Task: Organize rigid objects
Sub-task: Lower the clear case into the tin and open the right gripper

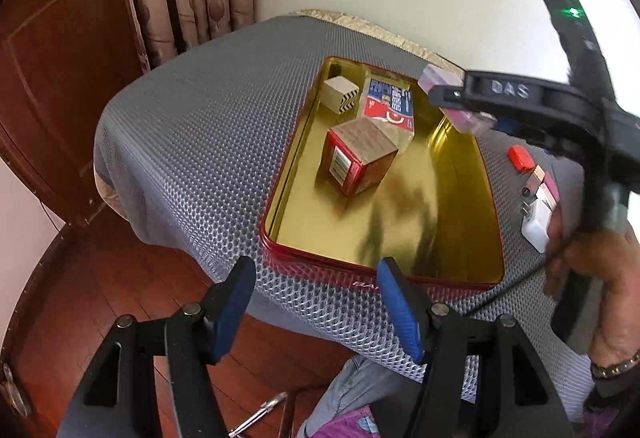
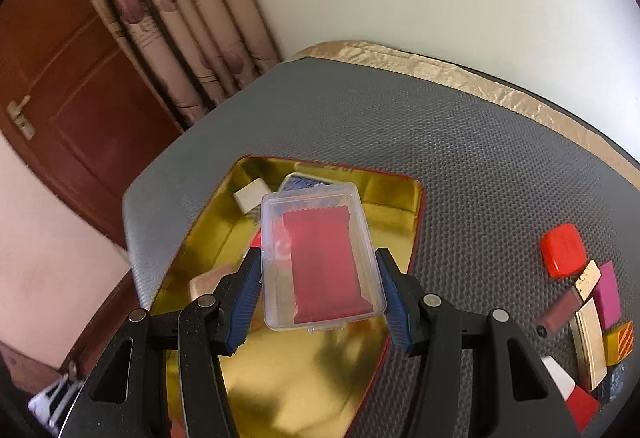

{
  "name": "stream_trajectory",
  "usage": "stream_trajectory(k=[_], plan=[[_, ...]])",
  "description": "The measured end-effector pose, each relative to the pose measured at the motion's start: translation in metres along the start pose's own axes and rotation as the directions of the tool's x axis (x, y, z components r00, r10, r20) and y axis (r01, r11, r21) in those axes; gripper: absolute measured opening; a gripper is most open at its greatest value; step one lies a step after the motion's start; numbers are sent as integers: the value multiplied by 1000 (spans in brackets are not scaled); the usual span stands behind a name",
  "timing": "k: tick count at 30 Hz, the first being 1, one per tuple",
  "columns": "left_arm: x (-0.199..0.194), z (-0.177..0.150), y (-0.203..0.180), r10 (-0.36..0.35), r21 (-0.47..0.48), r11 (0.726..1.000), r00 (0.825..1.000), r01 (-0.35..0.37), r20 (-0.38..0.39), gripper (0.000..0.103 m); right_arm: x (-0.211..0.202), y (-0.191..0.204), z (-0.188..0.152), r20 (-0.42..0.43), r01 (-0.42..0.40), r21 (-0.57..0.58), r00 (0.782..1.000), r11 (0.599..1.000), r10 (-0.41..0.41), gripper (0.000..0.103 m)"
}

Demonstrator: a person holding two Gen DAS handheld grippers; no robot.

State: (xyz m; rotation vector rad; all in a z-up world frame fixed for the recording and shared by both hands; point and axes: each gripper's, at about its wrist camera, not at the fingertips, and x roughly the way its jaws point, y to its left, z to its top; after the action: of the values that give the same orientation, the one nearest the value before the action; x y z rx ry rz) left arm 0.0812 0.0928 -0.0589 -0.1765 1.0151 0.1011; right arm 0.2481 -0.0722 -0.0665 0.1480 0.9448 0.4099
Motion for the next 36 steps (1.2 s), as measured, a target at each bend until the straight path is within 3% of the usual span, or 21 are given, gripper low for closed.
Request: stream_trajectory(k=[19,29,33,36], plan=[[1,0,6,-23,-15,1000,1000,23,-8,65,40,-12,12,-19,34,117,999,993,-32,53],[-1,-1,-1,-2,15,1000,1000,2,10,65,32,-17,10,7,31,138,999,990,-32,57],[-3,-2,-6,11,37,999,1000,-12,23,65,12,-20,3,64,-6,150,998,989,-4,60],[-4,-2,-7,16,47,999,999,-17,31,65,-13,-23,-13,121,-10,141,993,990,-7,71]])
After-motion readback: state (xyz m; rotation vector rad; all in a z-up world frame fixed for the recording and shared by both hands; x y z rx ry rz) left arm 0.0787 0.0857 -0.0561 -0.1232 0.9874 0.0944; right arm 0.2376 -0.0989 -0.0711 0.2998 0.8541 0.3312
